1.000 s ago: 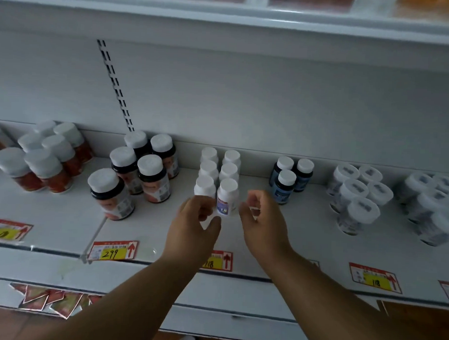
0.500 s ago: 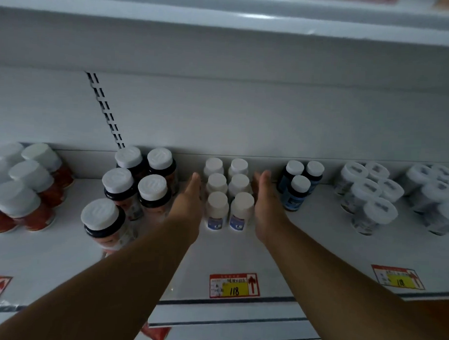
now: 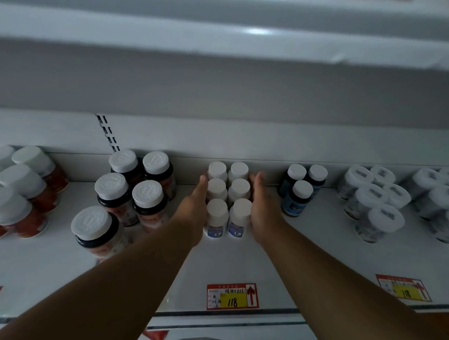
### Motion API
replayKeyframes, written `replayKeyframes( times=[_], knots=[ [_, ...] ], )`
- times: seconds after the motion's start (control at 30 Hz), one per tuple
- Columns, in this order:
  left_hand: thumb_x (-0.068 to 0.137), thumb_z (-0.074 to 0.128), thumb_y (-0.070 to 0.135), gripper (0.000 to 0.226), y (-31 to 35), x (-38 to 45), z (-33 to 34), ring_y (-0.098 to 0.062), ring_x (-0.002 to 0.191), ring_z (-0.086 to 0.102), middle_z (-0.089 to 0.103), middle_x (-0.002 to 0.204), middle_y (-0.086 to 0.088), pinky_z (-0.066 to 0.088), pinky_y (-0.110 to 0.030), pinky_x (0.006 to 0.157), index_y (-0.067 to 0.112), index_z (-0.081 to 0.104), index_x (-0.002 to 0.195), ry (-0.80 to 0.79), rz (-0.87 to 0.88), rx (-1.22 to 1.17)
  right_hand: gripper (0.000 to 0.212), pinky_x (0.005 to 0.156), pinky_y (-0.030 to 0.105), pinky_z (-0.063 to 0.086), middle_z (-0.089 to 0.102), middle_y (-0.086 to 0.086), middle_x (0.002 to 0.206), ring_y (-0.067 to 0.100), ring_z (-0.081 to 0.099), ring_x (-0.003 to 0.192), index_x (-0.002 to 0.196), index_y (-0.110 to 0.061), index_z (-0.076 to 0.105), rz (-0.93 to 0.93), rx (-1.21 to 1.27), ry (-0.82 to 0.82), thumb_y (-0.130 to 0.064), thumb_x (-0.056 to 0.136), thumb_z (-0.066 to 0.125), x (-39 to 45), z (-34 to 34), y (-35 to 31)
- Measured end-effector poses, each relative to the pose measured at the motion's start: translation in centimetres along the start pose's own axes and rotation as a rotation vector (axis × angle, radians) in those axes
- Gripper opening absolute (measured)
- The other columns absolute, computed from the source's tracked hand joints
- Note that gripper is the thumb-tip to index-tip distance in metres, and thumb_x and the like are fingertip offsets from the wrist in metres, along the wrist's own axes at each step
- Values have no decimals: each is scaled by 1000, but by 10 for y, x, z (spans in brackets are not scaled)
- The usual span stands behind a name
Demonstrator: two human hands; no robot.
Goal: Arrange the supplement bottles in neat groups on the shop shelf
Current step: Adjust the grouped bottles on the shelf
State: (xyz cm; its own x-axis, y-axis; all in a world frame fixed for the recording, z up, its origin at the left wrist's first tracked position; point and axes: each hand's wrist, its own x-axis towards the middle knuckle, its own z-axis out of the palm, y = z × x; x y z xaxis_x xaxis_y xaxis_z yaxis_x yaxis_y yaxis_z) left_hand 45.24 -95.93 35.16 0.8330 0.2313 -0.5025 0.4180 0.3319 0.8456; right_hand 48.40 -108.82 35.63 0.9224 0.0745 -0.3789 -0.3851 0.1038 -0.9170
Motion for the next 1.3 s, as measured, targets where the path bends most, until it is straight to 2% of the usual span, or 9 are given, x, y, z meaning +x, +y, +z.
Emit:
replayKeyframes(
  times=[0.23,0.37,0.5,0.6,0.7,0.83,0.93,1.1,1.3],
  knots=[
    [78,53,77,64,-3,-3,-9,-18,109,67,74,110,6,45,-44,106,27,72,112,29,-13,55,59,113,42,37,60,-8,135,12,55,124,138,-30,54,-38,-116,-6,-64,99,25,-7,-8,4],
    [96,46,50,45,-18,-28,-19,-19,123,57,62,131,1,44,-43,108,25,56,132,106,222,232,83,119,40,27,38,-7,155,10,36,141,151,-27,36,-145,-313,37,-73,82,27,-25,-26,19],
    [94,63,24,41,-38,-43,-32,-9,107,60,64,119,10,48,-34,95,27,51,132,147,290,512,67,97,33,46,51,-3,134,13,52,120,139,-22,41,-384,-704,34,-66,89,39,-48,-40,44],
    [80,79,32,59,-38,-39,-35,-9,110,61,62,122,11,52,-38,95,28,49,131,117,331,682,61,84,28,48,53,-5,119,10,54,104,125,-22,46,-463,-800,73,-53,79,72,-44,-36,51],
    [74,83,40,62,-33,-36,-33,-7,108,60,62,120,13,52,-33,91,30,49,126,95,386,791,59,79,29,48,53,-2,112,13,55,99,117,-21,48,-517,-819,124,-41,73,82,-36,-31,48],
    [74,86,36,55,-30,-35,-32,-4,99,60,63,114,14,44,-21,79,32,51,117,80,461,818,55,78,13,41,51,-3,113,9,53,99,119,-19,52,-540,-807,108,-33,75,83,-36,-32,47],
    [78,83,31,55,-31,-35,-34,-5,102,57,63,120,12,41,-21,82,29,53,124,60,486,848,53,79,5,37,50,-3,118,4,51,102,124,-19,54,-557,-813,89,-29,79,80,-38,-34,48],
    [83,78,26,57,-32,-34,-38,-4,111,54,60,130,9,41,-22,90,29,51,133,20,513,862,56,83,6,35,51,-3,123,7,51,109,130,-18,52,-563,-819,69,-28,81,79,-38,-34,50],
    [82,79,26,58,-31,-34,-40,-3,107,54,60,129,9,40,-22,88,28,52,133,13,531,860,58,84,10,35,53,-4,123,8,51,112,134,-20,50,-572,-830,71,-27,83,77,-39,-33,51]
  ],
)
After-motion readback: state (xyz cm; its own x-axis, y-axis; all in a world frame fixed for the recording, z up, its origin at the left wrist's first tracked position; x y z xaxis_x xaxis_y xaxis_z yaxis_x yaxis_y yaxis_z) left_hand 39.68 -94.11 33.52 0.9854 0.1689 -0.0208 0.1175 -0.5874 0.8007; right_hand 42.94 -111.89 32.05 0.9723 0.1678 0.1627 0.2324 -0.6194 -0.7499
